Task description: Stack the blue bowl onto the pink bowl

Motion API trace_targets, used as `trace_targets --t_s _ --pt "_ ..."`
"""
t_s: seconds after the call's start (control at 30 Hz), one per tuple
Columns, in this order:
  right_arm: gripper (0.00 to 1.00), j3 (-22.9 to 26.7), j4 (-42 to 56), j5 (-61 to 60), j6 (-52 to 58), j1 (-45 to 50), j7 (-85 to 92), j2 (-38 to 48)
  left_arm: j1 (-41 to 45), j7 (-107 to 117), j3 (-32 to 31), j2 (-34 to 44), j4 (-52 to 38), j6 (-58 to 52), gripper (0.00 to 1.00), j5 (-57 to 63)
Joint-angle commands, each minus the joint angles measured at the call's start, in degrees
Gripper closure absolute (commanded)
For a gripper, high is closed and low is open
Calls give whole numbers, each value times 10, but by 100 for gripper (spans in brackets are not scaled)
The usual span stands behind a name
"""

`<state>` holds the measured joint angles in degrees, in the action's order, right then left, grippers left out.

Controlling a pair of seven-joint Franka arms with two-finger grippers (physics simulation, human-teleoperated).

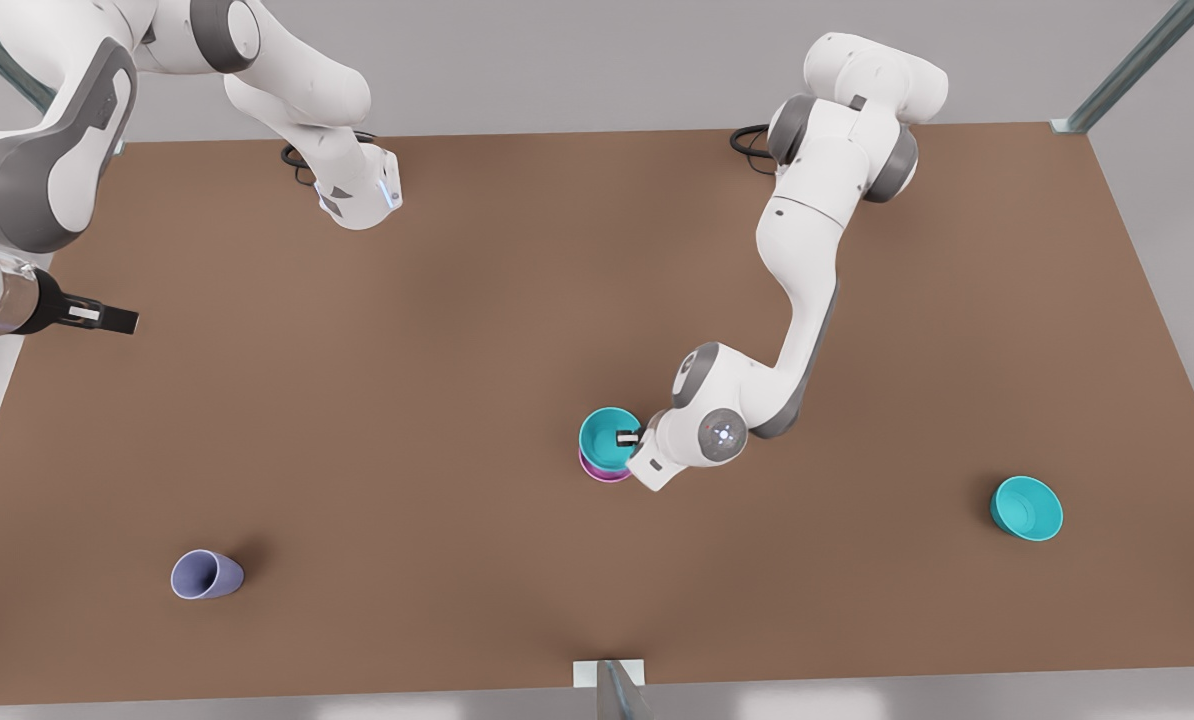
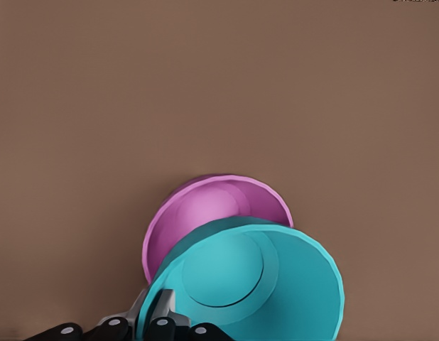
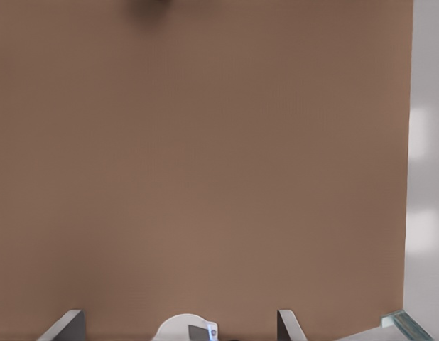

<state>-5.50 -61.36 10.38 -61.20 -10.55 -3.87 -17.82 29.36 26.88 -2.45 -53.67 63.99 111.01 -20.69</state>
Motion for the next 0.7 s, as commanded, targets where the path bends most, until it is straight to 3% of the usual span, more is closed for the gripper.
trace_targets --t_s 0.0,0.3,0.33,0.37,0.43,0.47,0.5,0.53,0.6,0.67 --pt "0 0 1 0 0 -2 16 1 1 150 0 1 0 3 79 -1" --pt "0 0 0 -4 0 -9 19 1 1 150 0 -3 0 29 79 -4" --pt "0 0 0 -4 0 -9 19 1 0 143 0 -3 0 29 52 -4" --pt "0 0 1 -4 0 -9 19 1 0 141 0 -2 0 29 0 -4" --pt "0 0 0 -4 0 -10 19 1 0 143 7 15 1 15 0 3" --pt "0 0 0 -4 0 -10 20 1 -8 138 28 50 2 -65 0 6" --pt "0 0 0 -5 0 -10 20 1 -8 12 141 122 0 -253 0 13" --pt "0 0 0 -5 0 -10 20 1 -8 -101 232 181 -5 -357 0 48" --pt "0 0 0 -5 0 -10 20 1 -8 -257 263 258 -5 -425 0 150" --pt "0 0 0 -5 0 -10 20 1 -9 -258 278 306 2 -438 0 153"
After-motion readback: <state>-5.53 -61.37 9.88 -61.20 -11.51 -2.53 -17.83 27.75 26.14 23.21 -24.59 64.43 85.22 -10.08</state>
